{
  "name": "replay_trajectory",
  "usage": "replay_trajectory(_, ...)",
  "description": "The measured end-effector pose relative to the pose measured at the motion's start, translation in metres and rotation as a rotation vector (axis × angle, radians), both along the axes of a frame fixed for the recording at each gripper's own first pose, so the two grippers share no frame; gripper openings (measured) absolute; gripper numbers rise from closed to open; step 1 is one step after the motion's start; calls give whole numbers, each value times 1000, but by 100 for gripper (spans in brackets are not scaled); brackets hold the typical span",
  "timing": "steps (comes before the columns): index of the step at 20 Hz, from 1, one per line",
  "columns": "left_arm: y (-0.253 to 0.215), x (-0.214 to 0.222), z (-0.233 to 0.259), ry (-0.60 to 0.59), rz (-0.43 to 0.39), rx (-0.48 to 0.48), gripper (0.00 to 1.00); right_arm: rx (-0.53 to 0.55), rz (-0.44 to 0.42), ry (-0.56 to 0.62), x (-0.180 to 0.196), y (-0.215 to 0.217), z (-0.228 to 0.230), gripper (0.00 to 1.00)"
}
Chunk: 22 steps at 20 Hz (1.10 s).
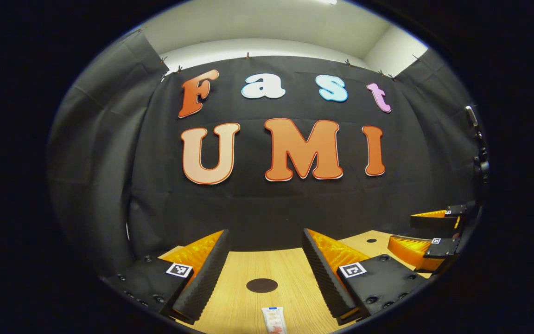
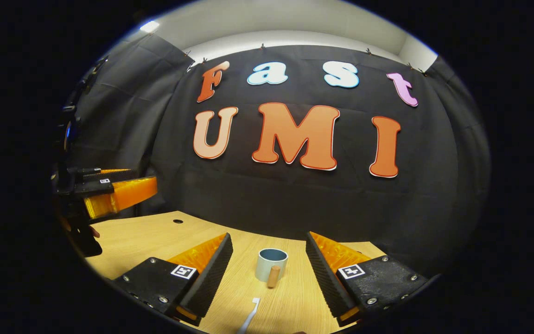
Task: Put the toothbrush and toothpaste on the desktop into the cup, then pick up the cup and place it on the coaster on the desktop.
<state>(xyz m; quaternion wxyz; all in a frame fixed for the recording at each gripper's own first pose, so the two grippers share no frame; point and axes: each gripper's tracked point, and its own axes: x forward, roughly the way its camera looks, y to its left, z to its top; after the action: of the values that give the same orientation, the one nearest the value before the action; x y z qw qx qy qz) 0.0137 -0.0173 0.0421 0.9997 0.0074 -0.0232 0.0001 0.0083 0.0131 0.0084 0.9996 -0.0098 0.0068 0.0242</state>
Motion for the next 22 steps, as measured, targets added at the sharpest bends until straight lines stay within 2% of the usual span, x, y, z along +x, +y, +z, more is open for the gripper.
replay_trajectory(2, 0, 3, -5, 23, -9, -39, 97, 29, -4, 17, 1, -1, -2, 95)
replay_trajectory(4, 1, 4, -15, 62, -9, -68, 100, 61, -1, 37, 1, -2, -4, 95)
replay_trajectory(6, 7, 4, -26, 96, 4, -69, 97, 67, 1, 71, 3, -1, -11, 95)
replay_trajectory(7, 9, 3, -30, 106, 5, -70, 100, 67, 3, 83, 3, -2, -13, 95)
replay_trajectory(8, 11, 2, -32, 112, 7, -66, 97, 69, 3, 91, 4, -2, -14, 95)
replay_trajectory(14, 21, 6, -45, 164, 1, -31, 99, 47, 25, 151, 8, 0, -21, 95)
replay_trajectory(18, 7, 13, -68, 256, -52, -21, 99, 24, 50, 261, 10, -1, -37, 95)
replay_trajectory(22, 4, 23, -103, 416, -82, -1, 100, 24, 71, 410, 9, -3, -66, 93)
